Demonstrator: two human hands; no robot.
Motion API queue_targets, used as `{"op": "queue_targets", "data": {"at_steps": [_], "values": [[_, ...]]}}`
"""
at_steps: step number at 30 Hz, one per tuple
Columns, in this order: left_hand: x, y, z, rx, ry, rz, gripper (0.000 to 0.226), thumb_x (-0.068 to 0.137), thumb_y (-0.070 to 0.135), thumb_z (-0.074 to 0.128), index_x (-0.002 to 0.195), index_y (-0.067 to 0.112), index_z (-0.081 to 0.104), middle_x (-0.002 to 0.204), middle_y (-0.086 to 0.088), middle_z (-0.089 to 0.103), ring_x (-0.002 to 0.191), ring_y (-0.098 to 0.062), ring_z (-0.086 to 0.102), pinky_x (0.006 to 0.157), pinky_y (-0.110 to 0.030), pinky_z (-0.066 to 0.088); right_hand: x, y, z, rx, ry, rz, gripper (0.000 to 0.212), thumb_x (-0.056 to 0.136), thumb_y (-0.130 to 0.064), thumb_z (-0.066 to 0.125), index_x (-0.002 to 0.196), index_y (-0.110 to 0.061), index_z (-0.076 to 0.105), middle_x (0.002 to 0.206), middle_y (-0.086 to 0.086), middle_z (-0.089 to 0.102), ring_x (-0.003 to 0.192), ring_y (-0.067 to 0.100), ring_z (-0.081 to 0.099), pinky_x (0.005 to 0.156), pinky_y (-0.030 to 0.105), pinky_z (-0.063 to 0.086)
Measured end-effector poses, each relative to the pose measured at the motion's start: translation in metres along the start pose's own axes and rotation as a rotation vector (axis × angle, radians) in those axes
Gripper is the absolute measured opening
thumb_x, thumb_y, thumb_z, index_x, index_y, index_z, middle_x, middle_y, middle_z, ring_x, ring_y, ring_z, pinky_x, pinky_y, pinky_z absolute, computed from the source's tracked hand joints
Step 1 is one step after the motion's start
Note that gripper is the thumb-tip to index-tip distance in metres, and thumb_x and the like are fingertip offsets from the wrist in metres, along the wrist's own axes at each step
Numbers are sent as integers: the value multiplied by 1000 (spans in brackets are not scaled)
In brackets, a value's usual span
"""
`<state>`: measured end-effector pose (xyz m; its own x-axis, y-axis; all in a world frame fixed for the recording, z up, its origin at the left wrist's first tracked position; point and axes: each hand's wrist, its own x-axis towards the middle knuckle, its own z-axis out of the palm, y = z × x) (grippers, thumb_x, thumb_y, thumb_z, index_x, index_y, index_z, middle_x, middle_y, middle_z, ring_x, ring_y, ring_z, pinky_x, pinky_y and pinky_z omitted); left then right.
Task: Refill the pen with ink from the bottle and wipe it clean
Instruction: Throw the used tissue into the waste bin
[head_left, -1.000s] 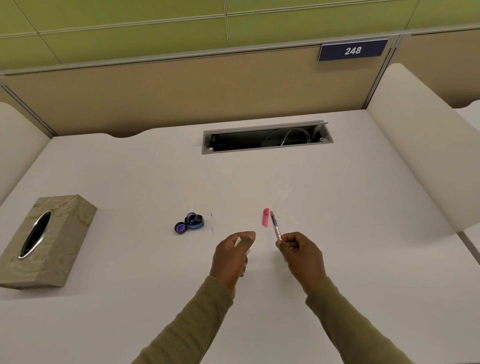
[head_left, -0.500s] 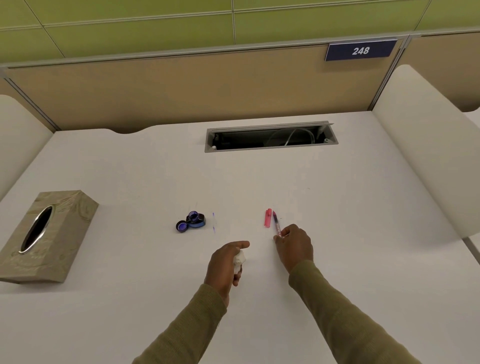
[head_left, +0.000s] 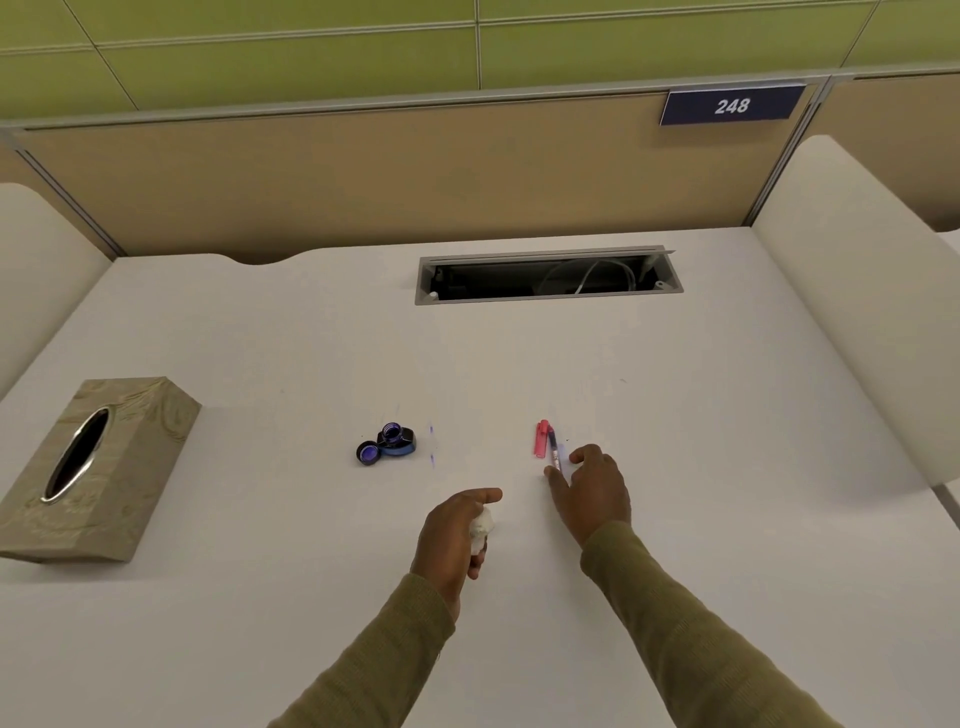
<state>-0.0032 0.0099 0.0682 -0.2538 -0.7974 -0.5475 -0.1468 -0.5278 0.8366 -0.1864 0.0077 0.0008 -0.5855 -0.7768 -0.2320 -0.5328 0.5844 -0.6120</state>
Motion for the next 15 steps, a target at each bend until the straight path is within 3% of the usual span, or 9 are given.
{"op": "queue_targets", "data": {"at_steps": [4, 7, 12, 15], "values": [[-5, 6, 0, -64, -25, 1, 45, 88, 24, 35, 119, 6, 62, 56, 2, 37, 46, -9, 34, 45, -24, 30, -3, 2, -2, 3, 28, -10, 42, 90, -42, 65, 121, -16, 55, 110, 3, 61, 96, 21, 62, 79, 32, 50], [-8, 13, 1, -62, -25, 5, 44, 87, 17, 37, 123, 9, 61, 58, 0, 40, 52, -13, 38, 48, -25, 37, -9, 1, -7, 39, 52, -36, 39, 90, -42, 64, 120, -18, 56, 104, -1, 58, 96, 20, 62, 80, 34, 52], [-15, 22, 5, -56, 48, 81, 37, 97, 0, 41, 120, 17, 64, 88, -10, 70, 76, -22, 64, 71, -33, 57, -28, -10, -20, 135, 85, -118, 29, 91, -36, 66, 113, -20, 58, 98, -3, 60, 85, 17, 63, 73, 30, 51], [-20, 24, 7, -87, 94, 122, 31, 98, -1, 46, 115, 18, 64, 98, -10, 74, 87, -24, 73, 79, -34, 60, -52, -24, -34, 308, 10, -70, 20, 90, -34, 67, 105, -22, 62, 94, -5, 66, 80, 10, 63, 73, 27, 52]]}}
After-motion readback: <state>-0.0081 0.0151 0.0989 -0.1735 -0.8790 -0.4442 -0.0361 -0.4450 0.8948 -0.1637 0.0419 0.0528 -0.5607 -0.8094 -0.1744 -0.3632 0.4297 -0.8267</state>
